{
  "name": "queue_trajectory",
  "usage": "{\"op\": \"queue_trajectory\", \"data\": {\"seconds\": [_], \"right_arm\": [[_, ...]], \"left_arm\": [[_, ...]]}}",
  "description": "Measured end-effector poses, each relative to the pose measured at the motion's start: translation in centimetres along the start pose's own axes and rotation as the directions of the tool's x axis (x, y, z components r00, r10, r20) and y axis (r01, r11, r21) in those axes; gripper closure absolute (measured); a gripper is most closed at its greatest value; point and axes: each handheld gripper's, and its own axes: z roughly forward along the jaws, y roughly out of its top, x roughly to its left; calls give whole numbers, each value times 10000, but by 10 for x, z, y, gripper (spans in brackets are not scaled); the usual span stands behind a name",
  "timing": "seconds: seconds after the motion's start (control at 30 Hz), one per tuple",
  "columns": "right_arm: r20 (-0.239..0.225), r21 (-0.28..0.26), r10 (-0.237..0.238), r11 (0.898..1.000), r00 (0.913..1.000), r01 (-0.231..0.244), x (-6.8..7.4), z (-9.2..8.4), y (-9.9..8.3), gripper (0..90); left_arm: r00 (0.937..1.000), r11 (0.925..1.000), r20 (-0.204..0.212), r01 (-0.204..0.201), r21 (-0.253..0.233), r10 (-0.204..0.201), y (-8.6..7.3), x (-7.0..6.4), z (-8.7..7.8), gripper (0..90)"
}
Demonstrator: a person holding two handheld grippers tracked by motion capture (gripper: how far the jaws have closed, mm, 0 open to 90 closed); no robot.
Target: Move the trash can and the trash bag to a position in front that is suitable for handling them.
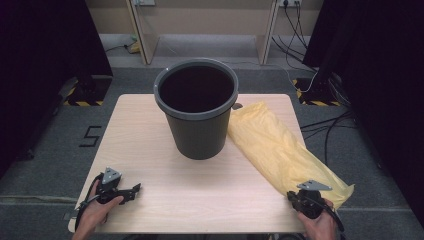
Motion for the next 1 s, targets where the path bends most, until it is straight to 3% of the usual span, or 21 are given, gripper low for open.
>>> {"op": "queue_trajectory", "data": {"seconds": [0.1, 0.2, 0.23, 0.43, 0.6, 0.67, 0.77, 0.9, 1.0], "right_arm": [[-252, -54, -156, 9999, 9996, 155, 5, 2, 3, 900], [-683, -255, -429, 9988, 9967, 412, 20, 3, 9, 900], [-809, -309, -687, 9973, 9944, 664, 25, 5, 11, 900], [-1708, -515, -1165, 9927, 9784, 1092, 63, 19, 26, 900], [-2230, -792, -1184, 9915, 9676, 1031, 92, 23, 39, 719], [-2008, -1066, -1369, 9874, 9700, 1173, 95, 15, 43, 637], [-1511, -1373, -1293, 9845, 9800, 1088, 86, -3, 46, 556], [-603, -1551, -877, 9849, 9943, 774, 61, -28, 45, 499], [206, -1388, -394, 9894, 9990, 418, 36, -40, 38, 494]], "left_arm": [[10000, 10000, 0, 2, -1, -2, 0, 0, 0, 122], [10000, 10000, 1, -4, 0, 4, 0, 0, 0, 121], [10000, 10000, 1, -1, -1, 1, 0, 0, 0, 121], [10000, 10000, 2, -1, -1, 1, 0, 0, 0, 121], [10000, 10000, 12, 5, -1, -5, 0, 0, 0, 121], [10000, 10000, 12, 3, -1, -3, 0, 0, 0, 121], [10000, 10000, 12, 3, 0, -3, 0, 0, 0, 121], [10000, 10000, 12, -3, 2, 3, 0, 0, 0, 120], [10000, 10000, 8, -4, 4, 4, 0, 0, 0, 120]]}}
